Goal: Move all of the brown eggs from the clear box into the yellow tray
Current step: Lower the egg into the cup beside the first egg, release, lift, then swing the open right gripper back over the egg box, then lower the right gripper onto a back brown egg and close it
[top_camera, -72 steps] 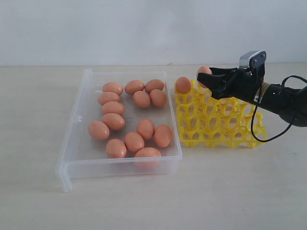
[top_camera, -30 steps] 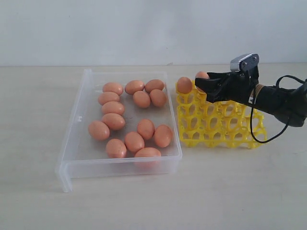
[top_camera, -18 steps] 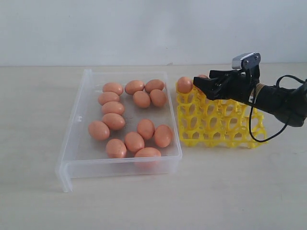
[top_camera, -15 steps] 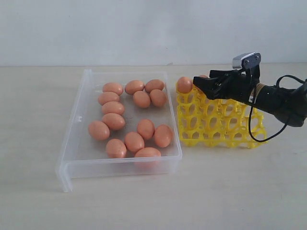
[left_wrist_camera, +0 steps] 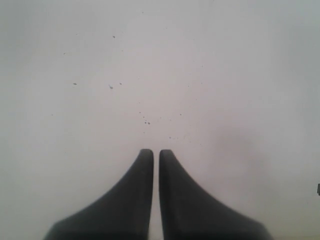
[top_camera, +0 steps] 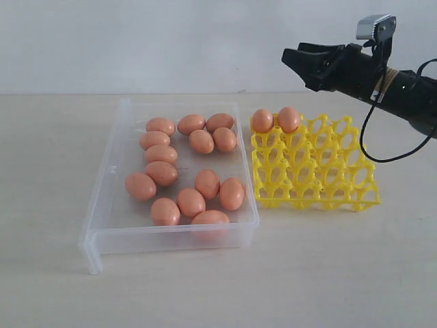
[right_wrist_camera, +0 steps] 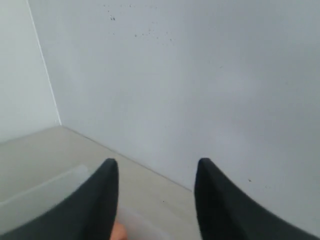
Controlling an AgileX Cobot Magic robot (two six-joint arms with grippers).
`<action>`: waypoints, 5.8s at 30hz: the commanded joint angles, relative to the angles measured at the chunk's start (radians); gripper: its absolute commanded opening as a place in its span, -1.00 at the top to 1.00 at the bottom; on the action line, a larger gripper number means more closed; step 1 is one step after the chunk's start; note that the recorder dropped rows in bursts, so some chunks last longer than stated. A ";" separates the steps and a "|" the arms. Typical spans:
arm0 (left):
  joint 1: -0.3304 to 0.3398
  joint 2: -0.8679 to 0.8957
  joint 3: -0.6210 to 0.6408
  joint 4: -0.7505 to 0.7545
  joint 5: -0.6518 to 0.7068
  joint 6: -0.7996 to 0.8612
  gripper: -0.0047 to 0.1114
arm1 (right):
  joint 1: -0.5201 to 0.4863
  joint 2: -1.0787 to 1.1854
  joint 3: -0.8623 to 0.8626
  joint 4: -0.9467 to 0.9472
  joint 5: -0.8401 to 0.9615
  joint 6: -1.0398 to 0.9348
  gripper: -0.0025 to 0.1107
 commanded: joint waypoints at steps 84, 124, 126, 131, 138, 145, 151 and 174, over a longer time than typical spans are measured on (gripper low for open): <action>-0.004 -0.003 0.005 -0.008 0.002 -0.004 0.84 | 0.122 -1.355 1.201 0.511 -0.004 -0.710 0.96; -0.004 -0.003 0.005 -0.008 0.008 -0.004 0.84 | 0.559 -0.261 -0.070 -0.769 0.867 0.917 0.26; -0.004 -0.003 0.005 -0.008 0.008 -0.004 0.84 | 0.551 -0.226 -0.119 -0.769 0.953 0.873 0.12; -0.004 -0.003 0.005 -0.008 0.008 -0.004 0.84 | 0.517 -0.145 -0.184 -0.769 1.001 0.726 0.11; -0.004 -0.003 0.005 -0.008 0.008 -0.004 0.84 | 0.497 -0.125 -0.163 -0.476 0.671 0.172 0.75; -0.004 -0.003 0.005 -0.008 0.006 -0.004 0.84 | 0.578 -0.104 -0.161 0.277 0.700 -0.653 0.96; -0.004 -0.003 0.005 -0.008 0.003 -0.004 0.84 | 0.690 -0.037 -0.168 1.343 0.437 -1.480 0.96; -0.004 -0.003 0.005 -0.008 0.003 -0.004 0.84 | 0.542 0.284 -1.010 1.101 2.212 -1.154 0.07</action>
